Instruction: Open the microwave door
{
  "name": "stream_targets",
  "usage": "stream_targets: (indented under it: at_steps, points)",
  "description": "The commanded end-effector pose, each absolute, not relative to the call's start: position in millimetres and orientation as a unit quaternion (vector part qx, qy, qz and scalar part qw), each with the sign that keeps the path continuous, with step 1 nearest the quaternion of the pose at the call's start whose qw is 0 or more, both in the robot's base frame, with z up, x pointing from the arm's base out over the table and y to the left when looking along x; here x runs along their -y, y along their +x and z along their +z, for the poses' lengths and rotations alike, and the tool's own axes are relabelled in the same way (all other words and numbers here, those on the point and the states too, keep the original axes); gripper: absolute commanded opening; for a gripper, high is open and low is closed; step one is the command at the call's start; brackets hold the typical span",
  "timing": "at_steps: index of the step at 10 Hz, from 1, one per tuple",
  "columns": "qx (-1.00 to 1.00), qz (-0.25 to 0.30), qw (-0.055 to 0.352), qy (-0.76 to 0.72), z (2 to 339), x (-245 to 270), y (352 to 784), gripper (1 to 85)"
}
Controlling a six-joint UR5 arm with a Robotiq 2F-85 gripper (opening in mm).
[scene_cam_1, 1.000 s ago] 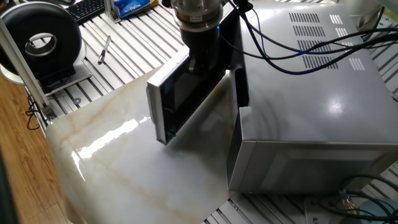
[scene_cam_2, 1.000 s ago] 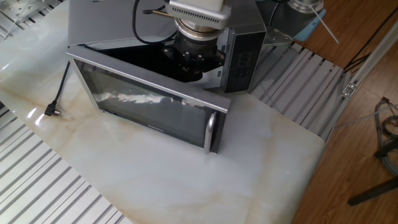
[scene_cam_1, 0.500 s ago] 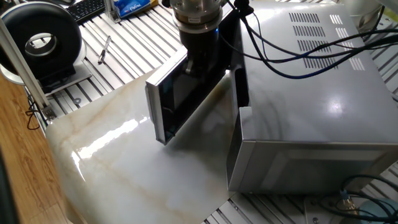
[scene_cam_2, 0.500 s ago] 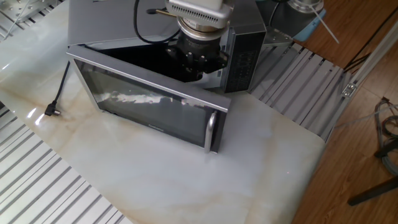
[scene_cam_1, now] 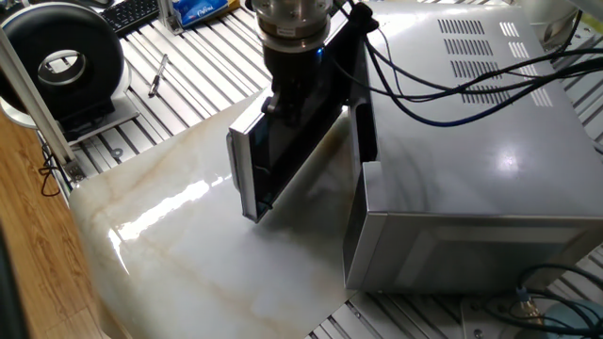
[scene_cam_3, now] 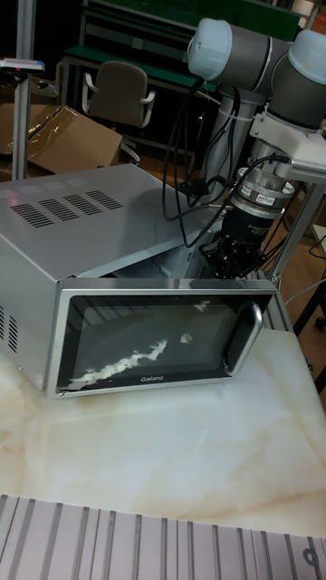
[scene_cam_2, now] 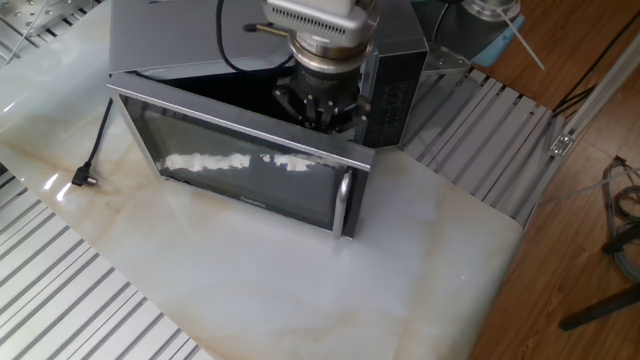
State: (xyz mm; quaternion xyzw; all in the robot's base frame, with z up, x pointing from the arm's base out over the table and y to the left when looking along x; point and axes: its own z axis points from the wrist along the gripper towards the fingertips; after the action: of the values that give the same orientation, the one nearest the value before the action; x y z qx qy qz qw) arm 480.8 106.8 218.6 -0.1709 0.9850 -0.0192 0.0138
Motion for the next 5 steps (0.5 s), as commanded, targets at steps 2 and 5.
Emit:
stream_targets:
  at_steps: [2,5]
  points:
    - [-0.985,-0.014,0.012,-0.174,217.3,-113.7,499.6,1.0]
    - [-0.983,-0.017,0.007,-0.183,219.4,-107.7,507.4,1.0]
